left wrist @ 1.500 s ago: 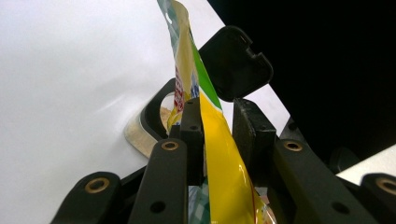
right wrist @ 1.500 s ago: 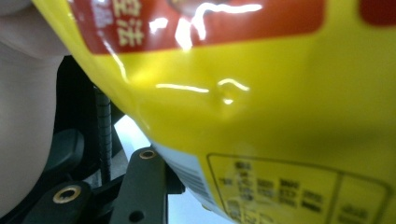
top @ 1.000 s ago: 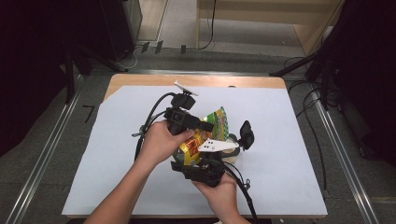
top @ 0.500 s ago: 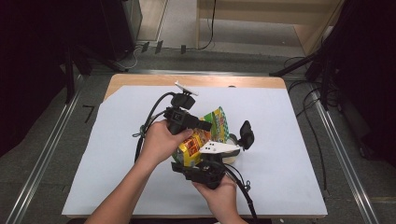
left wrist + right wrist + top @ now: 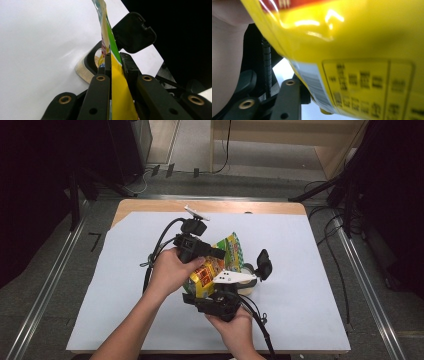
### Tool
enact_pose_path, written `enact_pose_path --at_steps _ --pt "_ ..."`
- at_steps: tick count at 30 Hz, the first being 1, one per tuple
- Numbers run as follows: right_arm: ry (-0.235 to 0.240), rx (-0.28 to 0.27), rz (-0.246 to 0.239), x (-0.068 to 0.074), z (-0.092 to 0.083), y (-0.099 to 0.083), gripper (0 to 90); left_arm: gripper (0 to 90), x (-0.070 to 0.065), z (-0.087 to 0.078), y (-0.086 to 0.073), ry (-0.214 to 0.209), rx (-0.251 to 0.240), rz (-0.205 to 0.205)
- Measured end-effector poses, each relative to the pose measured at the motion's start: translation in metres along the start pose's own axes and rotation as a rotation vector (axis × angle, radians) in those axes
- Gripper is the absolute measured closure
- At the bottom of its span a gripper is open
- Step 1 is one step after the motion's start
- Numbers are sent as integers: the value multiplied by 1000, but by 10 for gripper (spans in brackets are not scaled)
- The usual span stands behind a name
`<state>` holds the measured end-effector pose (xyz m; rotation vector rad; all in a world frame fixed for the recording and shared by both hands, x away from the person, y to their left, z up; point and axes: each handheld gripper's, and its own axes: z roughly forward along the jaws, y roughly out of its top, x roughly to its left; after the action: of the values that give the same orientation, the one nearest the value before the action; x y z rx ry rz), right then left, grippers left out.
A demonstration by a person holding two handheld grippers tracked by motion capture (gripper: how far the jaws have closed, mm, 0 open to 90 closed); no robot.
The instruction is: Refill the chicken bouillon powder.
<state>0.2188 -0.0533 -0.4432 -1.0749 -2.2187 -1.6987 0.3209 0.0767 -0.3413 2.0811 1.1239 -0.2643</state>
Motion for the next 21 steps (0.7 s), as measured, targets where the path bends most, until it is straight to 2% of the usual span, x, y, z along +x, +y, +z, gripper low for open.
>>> enact_pose_path --at_steps 1,4,7,10,11,12,14,17,21 --pt "4 -2 -1 0 1 0 608 852 -1 0 0 3 -1 2" --pt "-3 0 0 1 2 0 648 844 -6 1 1 9 9 16" --pt "0 3 1 0 1 1 655 833 -6 2 2 0 5 -5" --pt "10 5 18 -1 -1 3 660 796 -3 0 3 -38 1 -32" --pt "15 -2 25 -1 -1 3 661 761 -2 -1 4 -59 -4 -45" --pt "21 -9 38 -1 -2 4 662 725 -1 -2 4 -61 -4 -46" --pt "33 -28 58 -2 -5 5 663 733 -1 -2 3 -55 -4 -39" --pt "33 -25 72 -4 -5 6 662 752 -3 0 3 -43 9 -30" --pt "6 -14 32 -2 -3 4 656 806 -9 3 3 -6 26 1"
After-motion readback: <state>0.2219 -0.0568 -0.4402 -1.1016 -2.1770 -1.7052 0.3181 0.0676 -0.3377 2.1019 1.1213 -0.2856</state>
